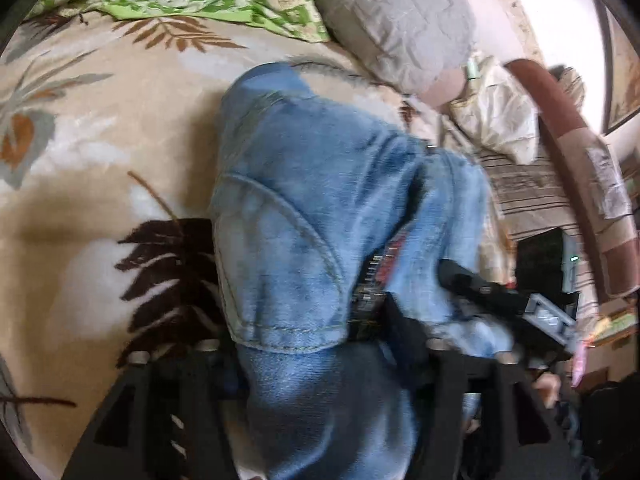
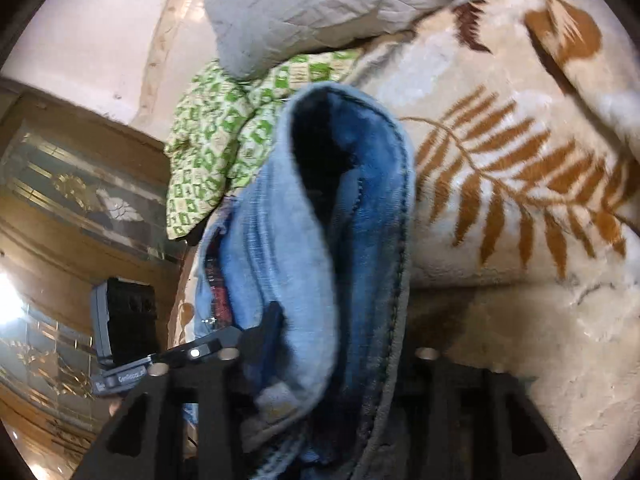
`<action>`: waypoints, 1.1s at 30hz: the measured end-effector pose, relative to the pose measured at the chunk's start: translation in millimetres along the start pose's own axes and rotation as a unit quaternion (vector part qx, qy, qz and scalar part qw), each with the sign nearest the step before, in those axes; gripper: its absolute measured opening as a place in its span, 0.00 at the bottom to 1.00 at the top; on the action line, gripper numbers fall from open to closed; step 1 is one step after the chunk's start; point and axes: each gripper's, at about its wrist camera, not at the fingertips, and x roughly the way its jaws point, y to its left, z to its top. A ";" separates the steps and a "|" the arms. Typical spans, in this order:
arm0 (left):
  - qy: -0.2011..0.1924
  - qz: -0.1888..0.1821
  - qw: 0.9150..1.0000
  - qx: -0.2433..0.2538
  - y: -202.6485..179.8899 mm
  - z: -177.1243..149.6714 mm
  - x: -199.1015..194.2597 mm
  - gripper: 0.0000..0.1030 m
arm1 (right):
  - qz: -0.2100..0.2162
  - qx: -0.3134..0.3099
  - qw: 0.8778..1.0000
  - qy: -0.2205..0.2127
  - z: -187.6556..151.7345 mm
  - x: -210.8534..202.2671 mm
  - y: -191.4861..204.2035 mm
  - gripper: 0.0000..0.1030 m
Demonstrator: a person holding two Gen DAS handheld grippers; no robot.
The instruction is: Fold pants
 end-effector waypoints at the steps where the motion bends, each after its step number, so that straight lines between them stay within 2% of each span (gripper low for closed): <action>1: -0.009 0.003 1.000 0.000 -0.2 -0.8 -0.9 0.80 | -0.007 0.005 1.000 0.007 1.4 1.4 -1.9 0.63; 3: -0.012 -0.003 1.000 -0.005 1.0 -2.8 -3.1 0.85 | -0.010 0.018 1.000 0.012 4.2 -2.6 -4.8 0.68; 5: -0.012 0.010 1.000 -0.016 -1.4 -3.0 -10.5 0.94 | -0.005 0.021 1.000 0.013 7.1 -14.3 -7.8 0.69; 8: -0.041 0.005 0.999 -0.019 -3.9 -6.5 -36.8 0.97 | -0.011 0.002 1.000 0.001 9.1 -36.4 2.0 0.81; 10: -0.066 -0.002 0.998 -0.014 -8.0 -14.4 -57.2 1.00 | -0.018 -0.016 1.000 -0.016 13.4 -57.6 10.3 0.92; 13: -0.091 0.011 0.996 0.023 -26.9 -27.8 -73.4 1.00 | -0.018 -0.033 0.999 -0.038 15.5 -86.3 17.1 0.96; 15: -0.107 0.040 0.991 0.066 -40.7 -41.9 -83.3 1.00 | -0.016 -0.048 0.998 -0.041 13.7 -95.5 25.6 0.96; 18: -0.119 0.078 0.984 0.105 -52.5 -56.1 -87.5 1.00 | -0.030 -0.119 0.992 -0.041 -2.4 -106.0 47.3 0.97; 22: -0.108 0.080 0.985 0.112 -51.0 -60.4 -92.1 1.00 | -0.076 -0.238 0.968 -0.034 -38.1 -111.1 74.7 0.97; 24: -0.102 0.069 0.987 0.103 -49.6 -49.6 -94.8 1.00 | -0.088 -0.287 0.954 -0.029 -54.9 -109.6 82.9 0.97; 26: -0.095 0.059 0.990 0.088 -48.3 -32.9 -96.0 1.00 | -0.090 -0.314 0.945 -0.022 -66.7 -103.7 86.8 0.97; 30: -0.074 0.050 0.995 0.033 -36.9 19.4 -84.3 1.00 | -0.074 -0.324 0.943 -0.024 -72.9 -90.1 88.8 0.97; 33: -0.057 0.054 0.997 0.020 -30.5 50.8 -64.1 1.00 | -0.078 -0.334 0.939 -0.023 -74.3 -74.6 91.1 0.96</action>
